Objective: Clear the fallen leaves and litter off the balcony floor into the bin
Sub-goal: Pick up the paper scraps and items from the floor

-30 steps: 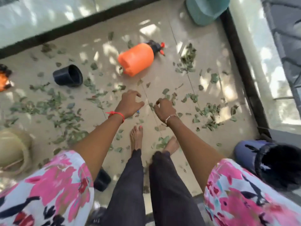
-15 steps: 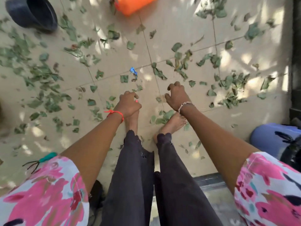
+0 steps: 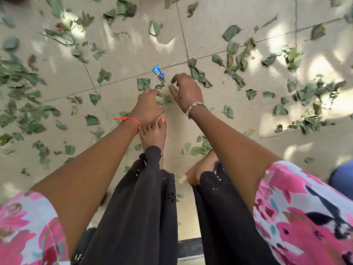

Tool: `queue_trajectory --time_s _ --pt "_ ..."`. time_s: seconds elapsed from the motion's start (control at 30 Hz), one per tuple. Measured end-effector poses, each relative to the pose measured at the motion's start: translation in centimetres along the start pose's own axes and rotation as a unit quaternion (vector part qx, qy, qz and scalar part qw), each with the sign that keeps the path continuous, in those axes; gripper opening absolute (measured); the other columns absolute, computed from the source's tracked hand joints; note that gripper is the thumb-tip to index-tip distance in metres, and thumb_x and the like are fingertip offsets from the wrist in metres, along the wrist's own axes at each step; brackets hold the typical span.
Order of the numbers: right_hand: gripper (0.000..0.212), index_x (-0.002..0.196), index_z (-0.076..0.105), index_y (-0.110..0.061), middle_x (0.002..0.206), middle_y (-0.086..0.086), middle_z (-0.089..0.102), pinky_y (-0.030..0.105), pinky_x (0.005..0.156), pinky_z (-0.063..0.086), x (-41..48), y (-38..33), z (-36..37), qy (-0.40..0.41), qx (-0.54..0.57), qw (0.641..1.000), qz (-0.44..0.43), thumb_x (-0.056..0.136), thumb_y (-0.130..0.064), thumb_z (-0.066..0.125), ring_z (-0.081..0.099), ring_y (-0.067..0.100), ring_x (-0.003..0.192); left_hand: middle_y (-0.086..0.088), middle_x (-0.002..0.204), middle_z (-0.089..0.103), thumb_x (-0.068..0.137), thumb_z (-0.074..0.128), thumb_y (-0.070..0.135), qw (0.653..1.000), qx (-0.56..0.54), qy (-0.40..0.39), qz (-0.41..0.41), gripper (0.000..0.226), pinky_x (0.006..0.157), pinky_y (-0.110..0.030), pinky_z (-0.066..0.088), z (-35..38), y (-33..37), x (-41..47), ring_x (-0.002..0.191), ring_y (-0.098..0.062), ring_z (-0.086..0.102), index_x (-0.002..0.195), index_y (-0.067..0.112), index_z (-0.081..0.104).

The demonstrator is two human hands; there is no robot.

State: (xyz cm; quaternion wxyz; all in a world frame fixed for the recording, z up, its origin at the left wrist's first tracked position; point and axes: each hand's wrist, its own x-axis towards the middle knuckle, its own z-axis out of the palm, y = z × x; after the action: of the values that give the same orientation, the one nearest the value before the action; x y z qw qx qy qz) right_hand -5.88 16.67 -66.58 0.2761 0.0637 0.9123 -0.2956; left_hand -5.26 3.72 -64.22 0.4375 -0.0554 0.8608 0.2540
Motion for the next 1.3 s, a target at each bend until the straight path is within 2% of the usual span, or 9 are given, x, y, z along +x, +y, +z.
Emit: queue_trajectory --time_s 0.17,0.37,0.5,0.67,0.73,0.9,1.0,1.13,1.3 --pt "0.032 0.123 0.046 -0.012 0.126 0.007 0.044 0.034 0.073 0.043 4.8 -2.5 4.6 0.029 -0.048 0.998 0.030 0.092 -0.018 0.050 0.043 0.024 0.115 -0.018 0.125 0.046 0.083 0.060 0.001 0.999 -0.030 0.034 0.030 0.040 0.077 -0.007 0.025 0.8 -2.4 1.8 0.116 -0.026 0.046 0.122 -0.001 0.051" --pt "0.017 0.103 0.059 -0.004 0.108 0.011 0.059 0.029 0.067 0.037 3.8 -2.0 3.5 0.077 0.047 0.988 0.126 0.094 -0.011 0.046 0.056 0.023 0.096 -0.014 0.132 0.043 0.082 0.060 0.000 0.999 -0.005 0.017 0.029 0.040 0.092 -0.017 0.028 0.0 -3.2 0.0 0.124 -0.025 0.042 0.121 0.002 0.052" --pt "0.019 0.101 0.061 0.002 0.098 0.016 0.064 0.029 0.070 0.048 -0.6 1.0 -1.2 0.118 0.166 0.951 0.233 0.095 -0.005 0.045 0.055 0.021 0.079 -0.012 0.132 0.042 0.084 0.058 0.001 0.998 0.023 -0.034 0.042 0.039 0.099 -0.024 0.029 -1.1 1.2 -2.3 0.126 -0.026 0.039 0.122 0.005 0.052" --pt "0.035 0.113 0.061 -0.002 0.115 0.016 0.059 0.028 0.085 0.045 -6.3 6.6 -8.0 0.203 0.265 0.874 0.353 0.088 0.010 0.041 0.057 0.028 0.103 -0.010 0.135 0.039 0.086 0.057 0.007 0.984 0.079 -0.081 0.138 0.037 0.104 -0.028 0.027 -0.5 11.2 -4.6 0.128 -0.025 0.036 0.123 0.008 0.051" --pt "0.037 0.105 0.067 0.002 0.109 0.019 0.063 0.035 0.087 0.049 -8.2 8.6 -10.0 0.250 0.307 0.842 0.367 0.084 0.014 0.040 0.060 0.031 0.099 -0.011 0.135 0.040 0.086 0.057 0.008 0.977 0.095 -0.087 0.172 0.037 0.102 -0.028 0.028 0.6 15.2 -5.3 0.128 -0.025 0.036 0.123 0.008 0.051" --pt "0.026 0.100 0.070 0.003 0.098 0.019 0.069 0.033 0.088 0.051 -14.3 14.2 -15.1 0.325 0.373 0.773 0.398 0.086 0.006 0.048 0.064 0.026 0.092 -0.014 0.131 0.042 0.084 0.057 0.005 0.957 0.136 -0.107 0.232 0.036 0.101 -0.028 0.029 6.4 24.1 -7.4 0.125 -0.028 0.038 0.120 0.005 0.052" --pt "0.020 0.095 0.068 0.009 0.094 0.025 0.066 0.037 0.085 0.048 -19.6 18.5 -18.7 0.437 0.333 0.750 0.367 0.086 0.003 0.051 0.062 0.035 0.089 -0.015 0.132 0.041 0.085 0.056 0.005 0.943 0.167 -0.141 0.252 0.037 0.100 -0.029 0.029 11.1 28.7 -9.5 0.125 -0.028 0.039 0.121 0.005 0.052" --pt "0.027 0.105 0.065 0.008 0.104 0.024 0.063 0.036 0.085 0.045 -26.5 24.7 -23.3 0.591 0.256 0.675 0.360 0.087 -0.001 0.047 0.059 0.034 0.097 -0.016 0.131 0.041 0.085 0.055 0.005 0.919 0.209 -0.187 0.277 0.036 0.099 -0.026 0.027 16.4 33.7 -11.8 0.124 -0.028 0.039 0.121 0.002 0.052" --pt "0.036 0.119 0.058 0.006 0.115 0.025 0.056 0.027 0.092 0.032 -33.8 32.1 -23.9 0.618 0.215 0.593 0.469 0.089 -0.008 0.044 0.049 0.039 0.108 -0.017 0.130 0.041 0.084 0.056 0.008 0.894 0.270 -0.214 0.287 0.037 0.101 -0.040 0.036 20.5 36.3 -13.0 0.121 -0.032 0.041 0.120 0.002 0.052"
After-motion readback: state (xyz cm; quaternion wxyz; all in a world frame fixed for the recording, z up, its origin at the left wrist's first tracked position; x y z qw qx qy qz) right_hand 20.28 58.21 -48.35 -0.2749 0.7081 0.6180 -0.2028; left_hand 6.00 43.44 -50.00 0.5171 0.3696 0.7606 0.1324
